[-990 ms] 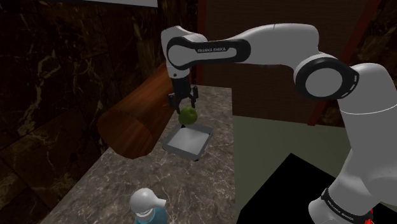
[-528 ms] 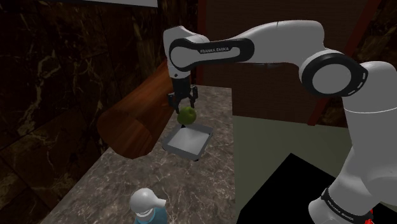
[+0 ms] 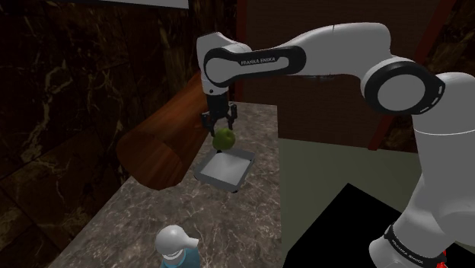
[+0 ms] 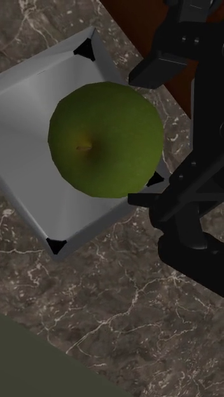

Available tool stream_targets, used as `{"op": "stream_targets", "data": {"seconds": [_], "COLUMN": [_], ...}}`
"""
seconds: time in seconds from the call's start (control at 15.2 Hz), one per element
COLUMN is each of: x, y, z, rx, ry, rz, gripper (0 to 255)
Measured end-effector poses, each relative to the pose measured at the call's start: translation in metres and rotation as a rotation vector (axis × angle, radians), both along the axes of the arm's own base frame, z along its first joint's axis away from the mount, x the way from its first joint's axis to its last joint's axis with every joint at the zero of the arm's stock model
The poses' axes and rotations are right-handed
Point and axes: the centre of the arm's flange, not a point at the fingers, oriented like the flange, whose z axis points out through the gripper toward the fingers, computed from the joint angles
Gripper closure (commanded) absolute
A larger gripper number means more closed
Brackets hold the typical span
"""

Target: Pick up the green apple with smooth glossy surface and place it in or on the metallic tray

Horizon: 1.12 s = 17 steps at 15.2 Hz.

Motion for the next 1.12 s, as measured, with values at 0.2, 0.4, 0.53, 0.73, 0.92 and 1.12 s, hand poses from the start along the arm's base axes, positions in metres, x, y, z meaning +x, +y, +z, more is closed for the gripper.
{"op": "stream_targets", "data": {"seconds": [0.2,0.4,0.53,0.73,0.92,1.12], "x": [0.0,0.002,0.008,0.014,0.015,0.015], "y": [-0.007,-0.005,-0.002,0.002,0.003,0.003], "z": [-0.004,-0.003,0.0,0.005,0.006,0.005], "rx": [0.001,0.002,-0.008,-0.018,-0.021,-0.021], "ry": [0.0,0.004,0.028,0.057,0.063,0.064], "rz": [0.003,0.007,0.0,-0.001,-0.001,-0.002], "gripper": [0,0,0,0,0,0]}}
